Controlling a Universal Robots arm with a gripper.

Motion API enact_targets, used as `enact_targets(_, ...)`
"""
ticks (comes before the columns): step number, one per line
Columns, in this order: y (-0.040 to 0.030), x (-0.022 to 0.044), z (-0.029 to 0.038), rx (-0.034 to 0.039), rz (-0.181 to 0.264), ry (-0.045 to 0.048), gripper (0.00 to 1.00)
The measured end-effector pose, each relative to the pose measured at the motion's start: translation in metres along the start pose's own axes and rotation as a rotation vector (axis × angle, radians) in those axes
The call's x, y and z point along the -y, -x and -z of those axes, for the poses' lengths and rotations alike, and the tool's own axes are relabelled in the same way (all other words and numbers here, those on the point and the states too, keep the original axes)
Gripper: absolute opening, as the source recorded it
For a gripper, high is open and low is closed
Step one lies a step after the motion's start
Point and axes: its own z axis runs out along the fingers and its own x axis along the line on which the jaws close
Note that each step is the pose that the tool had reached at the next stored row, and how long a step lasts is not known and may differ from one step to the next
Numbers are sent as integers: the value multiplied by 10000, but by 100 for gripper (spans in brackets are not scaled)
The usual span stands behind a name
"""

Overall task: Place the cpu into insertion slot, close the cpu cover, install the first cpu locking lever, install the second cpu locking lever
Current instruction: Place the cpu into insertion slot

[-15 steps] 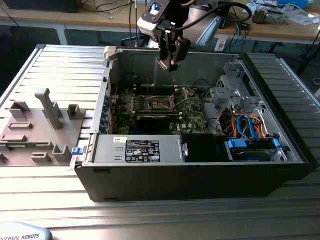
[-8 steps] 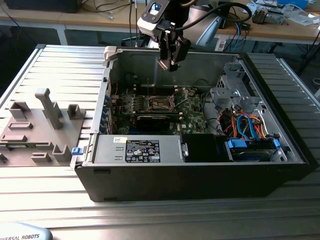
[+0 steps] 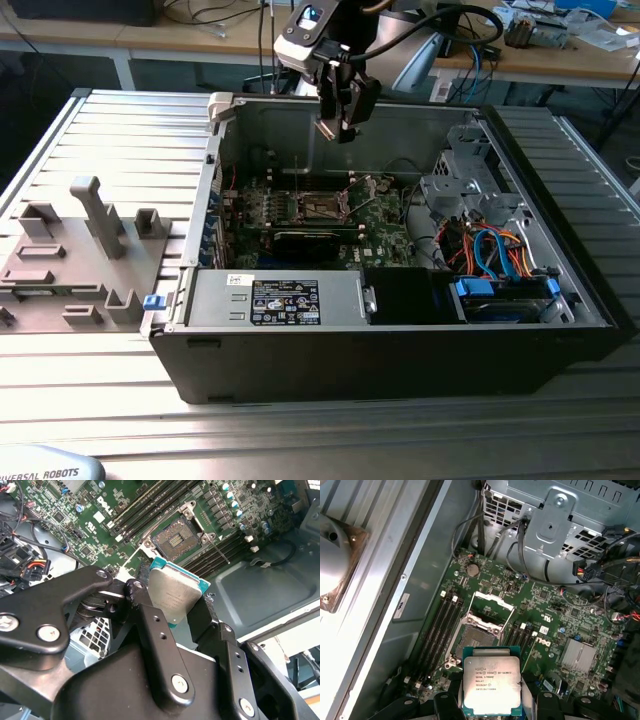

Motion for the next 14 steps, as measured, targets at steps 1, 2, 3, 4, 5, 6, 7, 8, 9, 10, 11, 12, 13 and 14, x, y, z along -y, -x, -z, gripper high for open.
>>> enact_targets(1,0,0,0,0,-7,0,54)
enact_targets(2,0,0,0,1,-13,0,54)
enact_targets(3,0,0,0,1,-22,0,54)
enact_targets(4,0,0,0,2,-32,0,54)
enact_targets(5,0,0,0,2,-41,1,54)
enact_targets(6,0,0,0,3,-56,0,54)
enact_targets(7,0,0,0,4,-63,1,54)
enact_targets(8,0,0,0,4,-70,1,54)
enact_targets(9,0,0,0,4,-81,1,54)
enact_targets(10,0,0,0,5,-88,1,54)
enact_targets(11,0,0,0,5,-92,1,54)
enact_targets(12,0,0,0,5,-95,1,54)
enact_targets(13,0,0,0,5,-97,1,54)
enact_targets(14,0,0,0,5,-99,1,54)
